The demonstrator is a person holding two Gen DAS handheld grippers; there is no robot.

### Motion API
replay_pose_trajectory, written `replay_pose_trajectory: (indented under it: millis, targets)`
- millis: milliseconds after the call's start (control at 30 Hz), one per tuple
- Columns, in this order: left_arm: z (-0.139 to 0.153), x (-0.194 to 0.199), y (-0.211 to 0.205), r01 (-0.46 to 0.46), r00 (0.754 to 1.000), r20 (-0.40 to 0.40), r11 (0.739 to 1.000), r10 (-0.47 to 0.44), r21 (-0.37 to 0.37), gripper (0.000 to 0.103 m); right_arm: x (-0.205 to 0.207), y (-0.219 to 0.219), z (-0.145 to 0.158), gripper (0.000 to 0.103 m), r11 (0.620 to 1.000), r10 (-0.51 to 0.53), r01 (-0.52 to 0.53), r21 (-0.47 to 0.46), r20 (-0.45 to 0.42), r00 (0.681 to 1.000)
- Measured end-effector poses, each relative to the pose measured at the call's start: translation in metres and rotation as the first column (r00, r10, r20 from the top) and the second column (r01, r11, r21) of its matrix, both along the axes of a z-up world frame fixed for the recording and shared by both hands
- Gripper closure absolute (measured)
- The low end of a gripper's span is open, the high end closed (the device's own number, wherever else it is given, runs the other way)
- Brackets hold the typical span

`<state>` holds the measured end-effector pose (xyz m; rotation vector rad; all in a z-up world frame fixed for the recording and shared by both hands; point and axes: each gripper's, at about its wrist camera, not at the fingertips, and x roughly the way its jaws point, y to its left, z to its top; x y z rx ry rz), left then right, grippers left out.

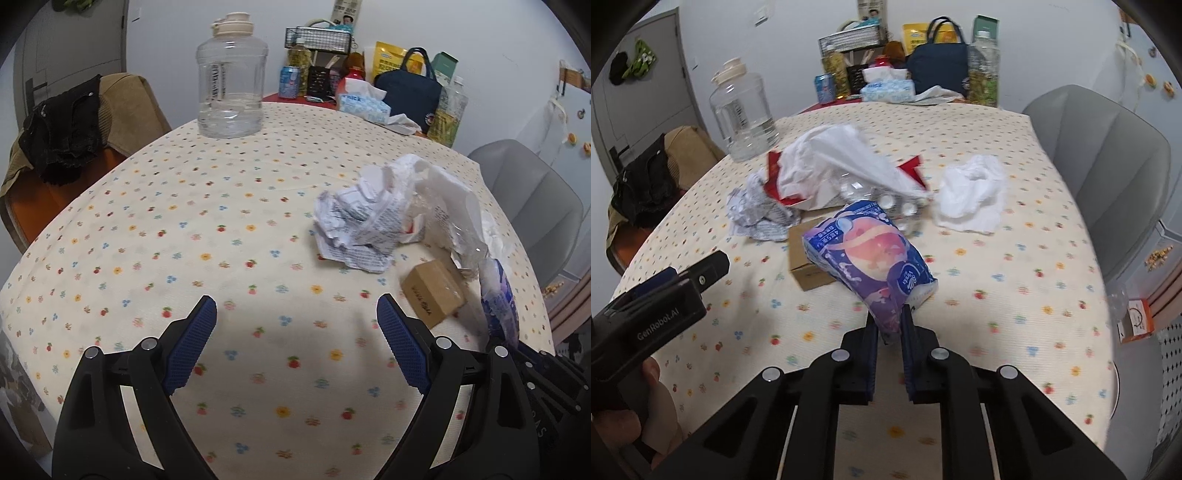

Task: Collect trash
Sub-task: 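Grasp the purple tissue pack with the right tool while the left tool grasps the cardboard box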

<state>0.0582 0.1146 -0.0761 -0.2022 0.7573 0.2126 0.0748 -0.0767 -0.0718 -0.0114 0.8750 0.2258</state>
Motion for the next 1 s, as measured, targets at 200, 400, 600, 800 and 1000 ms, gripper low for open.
replay_pose_trajectory:
  millis: [200, 400, 600, 800, 1000]
  targets:
    - [0.004, 0.009, -0.027, 0.053, 0.999, 0.000, 0.999, -0.053, 0.002, 0.015, -0.007, -0.033, 0.011, 0.091, 0.998, -0.066, 0.066, 0.009, 0.032, 0.997]
    - [0.004, 0.023, -0.055, 0.115, 0.993, -0.015, 0.993, -0.115, 0.011, 0.015, -0.015, -0.062, 0.018, 0.091, 0.992, -0.123, 0.122, 0.018, 0.048, 0.991]
    - [0.001, 0.033, -0.070, 0.128, 0.991, -0.037, 0.992, -0.128, 0.005, 0.015, -0.023, -0.084, 0.023, 0.091, 0.985, -0.172, 0.171, 0.025, 0.057, 0.983]
    - [-0.001, 0.043, -0.078, 0.122, 0.991, -0.048, 0.993, -0.121, 0.007, 0.015, -0.028, -0.097, 0.030, 0.091, 0.980, -0.198, 0.197, 0.026, 0.077, 0.977]
    - [-0.008, 0.055, -0.073, 0.121, 0.988, -0.087, 0.992, -0.124, -0.043, 0.048, -0.030, -0.101, 0.034, 0.091, 0.977, -0.215, 0.214, 0.023, 0.083, 0.973]
